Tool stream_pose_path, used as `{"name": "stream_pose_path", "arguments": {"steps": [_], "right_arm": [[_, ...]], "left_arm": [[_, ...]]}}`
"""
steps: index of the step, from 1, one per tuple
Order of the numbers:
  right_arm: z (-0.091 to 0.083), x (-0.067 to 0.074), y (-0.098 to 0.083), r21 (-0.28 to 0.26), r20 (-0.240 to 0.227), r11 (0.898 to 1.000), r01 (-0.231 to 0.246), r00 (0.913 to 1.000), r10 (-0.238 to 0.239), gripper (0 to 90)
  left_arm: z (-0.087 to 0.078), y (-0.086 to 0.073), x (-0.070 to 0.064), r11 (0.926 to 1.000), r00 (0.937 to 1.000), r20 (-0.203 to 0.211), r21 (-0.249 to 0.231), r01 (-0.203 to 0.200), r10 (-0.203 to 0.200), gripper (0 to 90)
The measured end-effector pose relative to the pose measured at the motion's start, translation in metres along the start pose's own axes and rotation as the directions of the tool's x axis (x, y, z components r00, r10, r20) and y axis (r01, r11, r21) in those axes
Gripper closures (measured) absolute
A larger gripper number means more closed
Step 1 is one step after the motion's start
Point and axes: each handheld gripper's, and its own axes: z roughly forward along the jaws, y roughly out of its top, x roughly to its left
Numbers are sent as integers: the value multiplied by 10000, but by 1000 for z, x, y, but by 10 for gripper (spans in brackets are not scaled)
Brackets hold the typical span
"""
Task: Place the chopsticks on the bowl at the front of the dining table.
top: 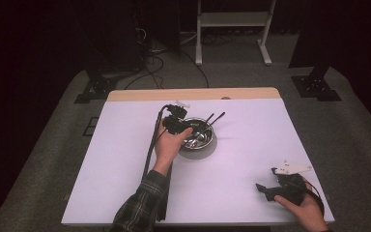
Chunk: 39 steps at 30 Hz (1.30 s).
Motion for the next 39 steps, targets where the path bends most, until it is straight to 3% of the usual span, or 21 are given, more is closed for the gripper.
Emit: {"name": "stream_pose_path", "arguments": {"steps": [12, 17, 21, 29, 39], "right_arm": [[0, 0, 0, 3, 6, 10000, 7, 10000, -7, 120], [0, 0, 0, 1, 4, 10000, 6, 10000, -6, 119], [0, 0, 0, 4, 8, 10000, 1, 10000, -1, 120], [0, 0, 0, 5, 10, 10000, 5, 10000, -5, 120], [0, 0, 0, 6, 6, 10000, -3, 10000, 3, 120]], "left_arm": [[-26, -8, 6, 9995, 9995, -95, -91, -317, 316, 359], [-38, -14, 10, 9989, 9983, -397, -180, -442, 434, 270], [-46, -19, 16, 9993, 9979, -582, -227, -308, 294, 191], [-59, -34, 29, 9994, 9986, -517, -303, -159, 143, 107], [-69, -52, 41, 9995, 9987, -516, -308, -49, 33, 103]]}}
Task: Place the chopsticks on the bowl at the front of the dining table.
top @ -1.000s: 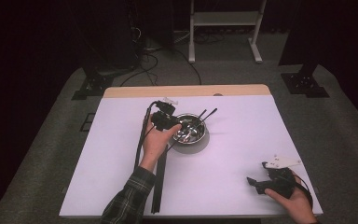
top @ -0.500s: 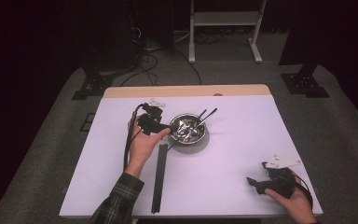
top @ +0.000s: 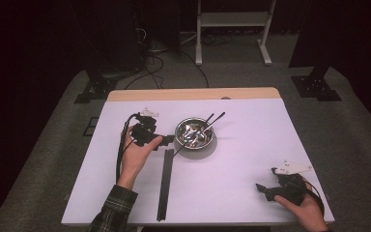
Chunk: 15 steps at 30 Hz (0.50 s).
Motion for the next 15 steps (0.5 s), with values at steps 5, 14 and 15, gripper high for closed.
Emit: {"name": "stream_pose_path", "arguments": {"steps": [5, 14, 15], "right_arm": [[0, 0, 0, -5, 0, 10000, 12, 10000, -12, 120], [0, 0, 0, -8, -4, 10000, 5, 10000, -5, 119], [0, 0, 0, -4, -1, 10000, 12, 10000, -12, 120]], "left_arm": [[-4, -10, 6, 10000, 10000, -1, -33, -4, 4, 87], [-2, -24, 16, 10000, 10000, -92, 40, 16, -16, 87], [0, -27, 18, 10000, 10000, -81, 71, 40, -40, 87]]}}
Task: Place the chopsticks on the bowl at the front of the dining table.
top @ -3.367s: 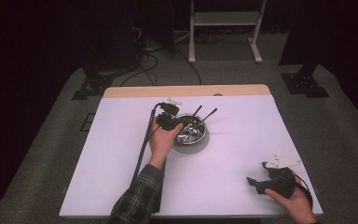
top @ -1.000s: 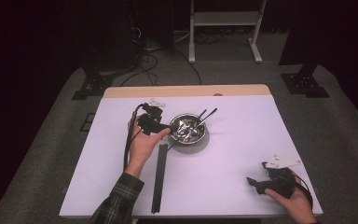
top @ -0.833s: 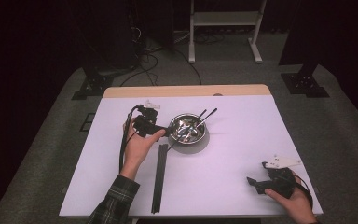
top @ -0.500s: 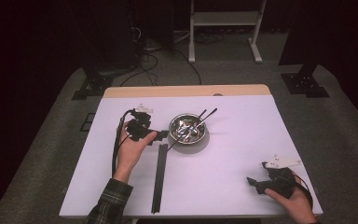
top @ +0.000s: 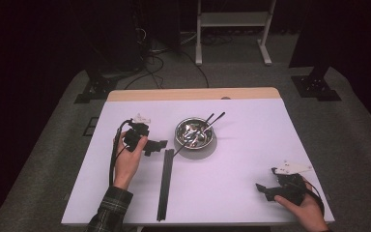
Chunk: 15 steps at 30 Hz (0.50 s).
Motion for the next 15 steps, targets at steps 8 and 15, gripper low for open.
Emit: {"name": "stream_pose_path", "arguments": {"steps": [8, 15], "right_arm": [[0, 0, 0, -4, -4, 10000, -10, 10000, 10, 119], [0, 0, 0, -2, -2, 10000, -13, 10000, 13, 119]], "left_arm": [[18, -13, 5, 9990, 9998, -173, 443, 24, -16, 87], [30, -19, 7, 9971, 9997, -224, 766, -51, 68, 87]]}}
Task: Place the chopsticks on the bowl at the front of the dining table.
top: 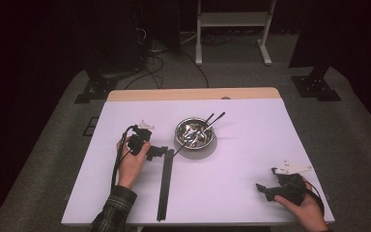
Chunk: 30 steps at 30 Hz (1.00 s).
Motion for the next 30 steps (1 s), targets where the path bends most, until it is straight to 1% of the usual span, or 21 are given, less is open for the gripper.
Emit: {"name": "stream_pose_path", "arguments": {"steps": [5, 8, 14, 16, 26, 28, 30], "right_arm": [[0, 0, 0, -4, -4, 10000, 1, 10000, -1, 120], [0, 0, 0, -5, -6, 10000, -1, 10000, 1, 120], [0, 0, 0, -4, -1, 10000, 2, 10000, -2, 119], [0, 0, 0, -4, -1, 10000, 4, 10000, -4, 120], [0, 0, 0, 1, 1, 10000, 1, 10000, -1, 120], [0, 0, 0, -1, 3, 10000, 6, 10000, -6, 120], [0, 0, 0, -1, -1, 10000, -1, 10000, 1, 120]], "left_arm": [[6, -3, 3, 9997, 10000, -82, 224, -42, 44, 87], [8, -4, 3, 9997, 9999, -110, 238, 50, -47, 87], [12, -5, 3, 9989, 9995, -252, 446, -159, 171, 87], [13, -6, 2, 9987, 9996, -241, 480, -155, 167, 87], [14, -5, -1, 9984, 9990, -357, 517, -242, 260, 85], [15, -5, -1, 9982, 9988, -370, 515, -315, 334, 85], [16, -5, -2, 9976, 9977, -530, 577, -385, 416, 85]]}}
